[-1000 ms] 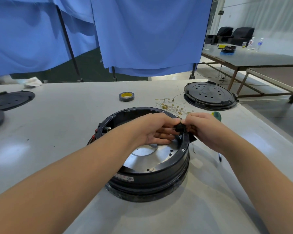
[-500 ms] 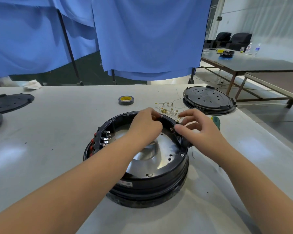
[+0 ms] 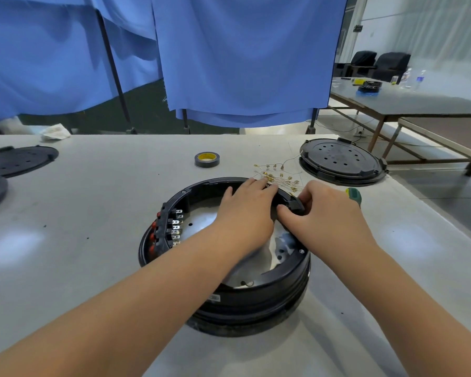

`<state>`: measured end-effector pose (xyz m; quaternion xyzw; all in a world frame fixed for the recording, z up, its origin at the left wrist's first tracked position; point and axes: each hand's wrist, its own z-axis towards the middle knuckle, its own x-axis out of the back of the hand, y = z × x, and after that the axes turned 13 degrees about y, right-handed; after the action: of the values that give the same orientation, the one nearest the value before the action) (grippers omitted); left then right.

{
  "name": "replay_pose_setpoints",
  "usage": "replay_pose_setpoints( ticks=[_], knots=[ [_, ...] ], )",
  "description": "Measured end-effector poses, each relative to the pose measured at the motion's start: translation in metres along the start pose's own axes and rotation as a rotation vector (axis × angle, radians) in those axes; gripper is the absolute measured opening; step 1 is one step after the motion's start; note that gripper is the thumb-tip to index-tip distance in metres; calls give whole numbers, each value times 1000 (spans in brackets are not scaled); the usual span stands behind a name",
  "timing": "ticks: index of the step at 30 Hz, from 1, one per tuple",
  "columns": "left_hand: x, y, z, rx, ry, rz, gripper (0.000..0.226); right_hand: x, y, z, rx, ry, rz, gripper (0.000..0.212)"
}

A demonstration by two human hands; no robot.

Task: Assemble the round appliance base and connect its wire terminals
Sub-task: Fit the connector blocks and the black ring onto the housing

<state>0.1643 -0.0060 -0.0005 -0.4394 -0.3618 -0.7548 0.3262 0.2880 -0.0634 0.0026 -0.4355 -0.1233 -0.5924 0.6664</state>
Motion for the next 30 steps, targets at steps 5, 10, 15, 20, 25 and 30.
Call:
replay_pose_setpoints(
  ticks=[5, 10, 15, 20, 25, 30],
  knots=[
    [1, 3, 0, 6, 2, 29, 65, -2, -5, -2, 4, 22, -53, 31],
    [2, 5, 0, 9, 2, 41, 66, 0, -6, -4, -1, 7, -37, 31],
    [2, 5, -1, 23, 13, 17, 65, 4, -8, -7, 96, 43, -60, 29],
    [2, 7, 0, 12, 19, 43, 64, 7, -11, -5, 217, 55, -264, 30],
    [1, 7, -1, 8, 19, 46, 62, 8, -12, 0, 254, -13, -294, 27],
    [2, 6, -1, 5, 18, 38, 59, 4, -4, 2, 188, -37, -181, 29]
  ],
)
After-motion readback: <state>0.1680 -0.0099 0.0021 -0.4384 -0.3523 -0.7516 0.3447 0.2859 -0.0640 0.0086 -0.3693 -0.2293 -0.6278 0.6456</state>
